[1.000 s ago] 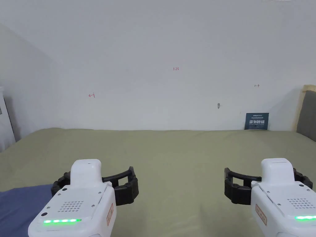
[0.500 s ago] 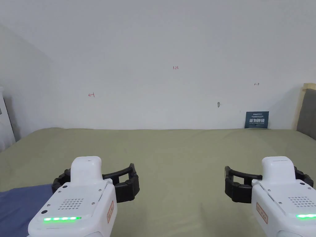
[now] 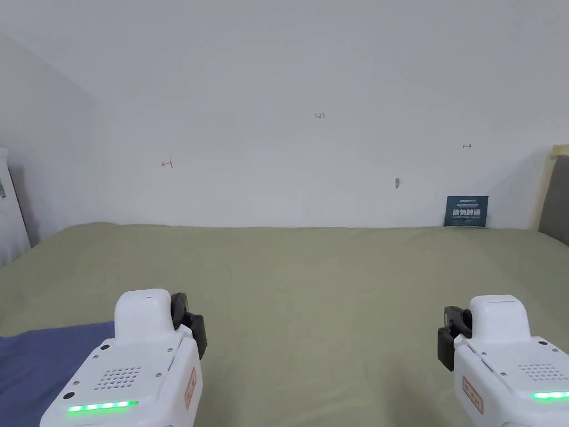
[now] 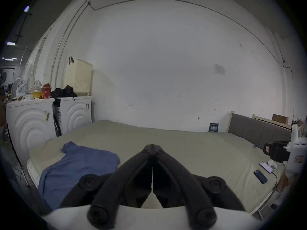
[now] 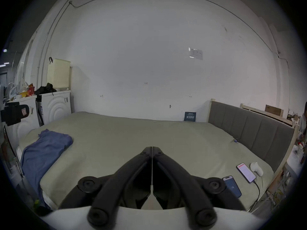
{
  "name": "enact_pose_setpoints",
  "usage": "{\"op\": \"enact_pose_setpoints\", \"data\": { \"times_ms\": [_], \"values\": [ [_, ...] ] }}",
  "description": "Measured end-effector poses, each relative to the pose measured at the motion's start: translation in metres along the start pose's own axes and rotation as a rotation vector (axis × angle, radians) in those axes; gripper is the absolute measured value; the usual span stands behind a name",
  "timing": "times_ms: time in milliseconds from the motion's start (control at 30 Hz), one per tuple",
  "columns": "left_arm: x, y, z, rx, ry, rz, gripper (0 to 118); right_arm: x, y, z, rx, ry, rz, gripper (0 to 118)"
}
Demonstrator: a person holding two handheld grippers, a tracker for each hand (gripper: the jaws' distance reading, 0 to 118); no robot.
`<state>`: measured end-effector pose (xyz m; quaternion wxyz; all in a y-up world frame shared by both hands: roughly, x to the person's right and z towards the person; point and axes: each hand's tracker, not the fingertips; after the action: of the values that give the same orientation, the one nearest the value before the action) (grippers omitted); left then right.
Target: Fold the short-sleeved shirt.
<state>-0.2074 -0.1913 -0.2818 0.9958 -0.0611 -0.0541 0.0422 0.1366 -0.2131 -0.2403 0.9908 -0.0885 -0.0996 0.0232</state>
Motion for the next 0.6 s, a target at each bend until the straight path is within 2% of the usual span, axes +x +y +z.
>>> {"op": "enact_pose_setpoints", "data": {
  "times_ms": [67,200,400,533,600],
  "values": [
    [-0.009,0.001,0.002,-0.002,0.016,-0.008,1,-0.009,0.004,-0.002,0.009,0.011,0.007,1],
    [-0.039,0.007,0.017,0.016,0.087,-0.008,1,-0.047,0.021,-0.008,0.045,0.124,-0.004,1],
    [-0.102,0.020,0.050,0.015,0.265,-0.020,1,-0.136,0.042,-0.020,0.087,0.347,0.043,1],
    [-0.140,0.023,0.080,0.023,0.367,-0.024,1,-0.193,0.048,-0.027,0.085,0.482,0.017,1],
    [-0.157,0.022,0.095,0.020,0.419,-0.006,1,-0.219,0.047,-0.029,0.079,0.531,0.029,1]
  ]
}}
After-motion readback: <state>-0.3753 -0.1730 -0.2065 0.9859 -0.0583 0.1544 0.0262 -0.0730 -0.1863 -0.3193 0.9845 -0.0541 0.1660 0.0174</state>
